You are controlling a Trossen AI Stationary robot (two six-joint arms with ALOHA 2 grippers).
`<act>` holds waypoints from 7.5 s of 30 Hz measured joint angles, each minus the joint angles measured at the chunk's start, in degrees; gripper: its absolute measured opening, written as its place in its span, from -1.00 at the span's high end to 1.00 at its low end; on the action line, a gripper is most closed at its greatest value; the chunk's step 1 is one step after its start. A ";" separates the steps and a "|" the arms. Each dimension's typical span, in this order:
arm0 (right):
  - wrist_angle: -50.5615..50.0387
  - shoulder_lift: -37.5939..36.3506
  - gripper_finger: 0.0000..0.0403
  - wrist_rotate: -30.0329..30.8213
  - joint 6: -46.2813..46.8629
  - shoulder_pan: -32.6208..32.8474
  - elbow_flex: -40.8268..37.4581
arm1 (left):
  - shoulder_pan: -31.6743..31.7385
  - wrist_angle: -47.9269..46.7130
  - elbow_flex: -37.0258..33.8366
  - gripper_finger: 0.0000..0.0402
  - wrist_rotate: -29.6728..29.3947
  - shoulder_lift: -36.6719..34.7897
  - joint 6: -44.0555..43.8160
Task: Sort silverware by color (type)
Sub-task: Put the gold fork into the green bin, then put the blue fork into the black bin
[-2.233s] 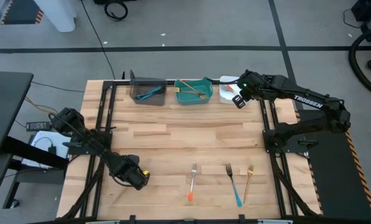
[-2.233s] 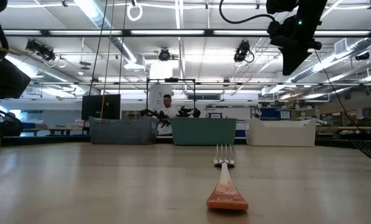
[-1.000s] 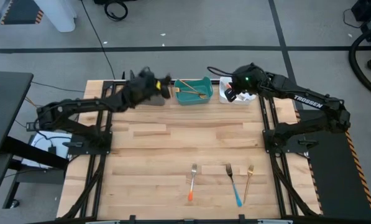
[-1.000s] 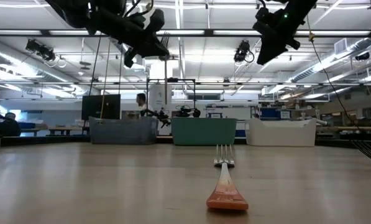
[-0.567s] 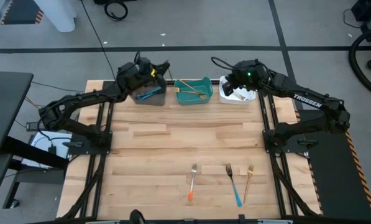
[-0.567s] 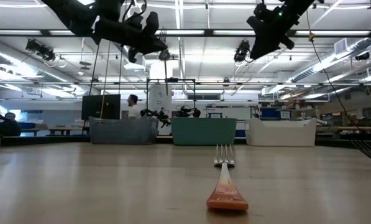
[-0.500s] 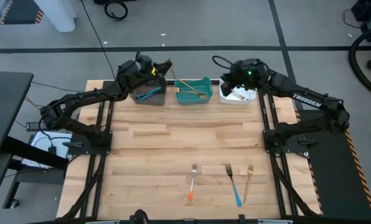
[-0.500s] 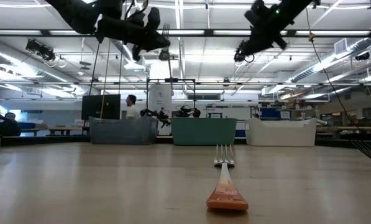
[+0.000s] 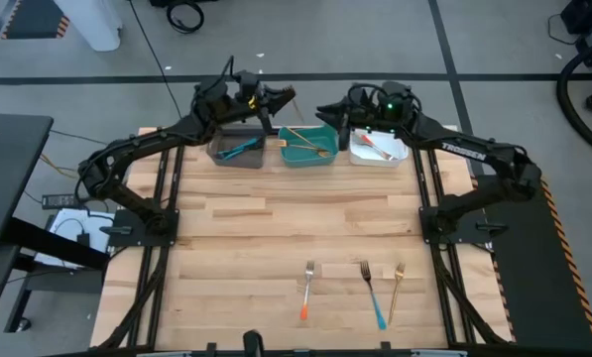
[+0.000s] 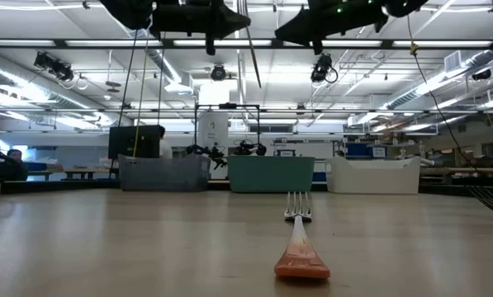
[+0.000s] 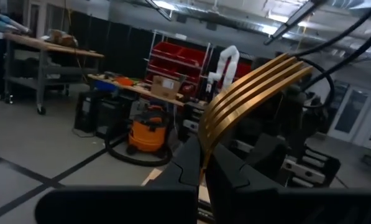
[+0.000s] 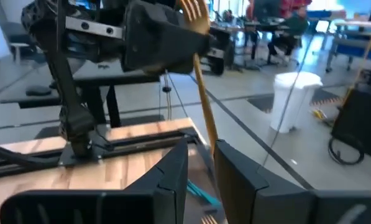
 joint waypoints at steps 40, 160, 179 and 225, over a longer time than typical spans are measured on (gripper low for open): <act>11.34 11.87 0.56 2.20 0.02 -0.21 0.04 | -0.61 -3.97 0.53 0.92 -0.15 5.63 -2.70; -46.81 5.82 0.42 12.16 101.09 63.24 -15.76 | -11.28 -28.04 0.49 0.63 6.02 -1.15 -2.97; -36.31 22.50 0.42 8.92 100.74 65.76 -15.32 | -15.50 -28.80 0.49 0.62 1.31 -1.15 -5.63; 14.21 1.52 0.95 34.54 39.63 9.97 -12.94 | -2.47 -28.06 0.58 0.62 1.14 2.21 9.58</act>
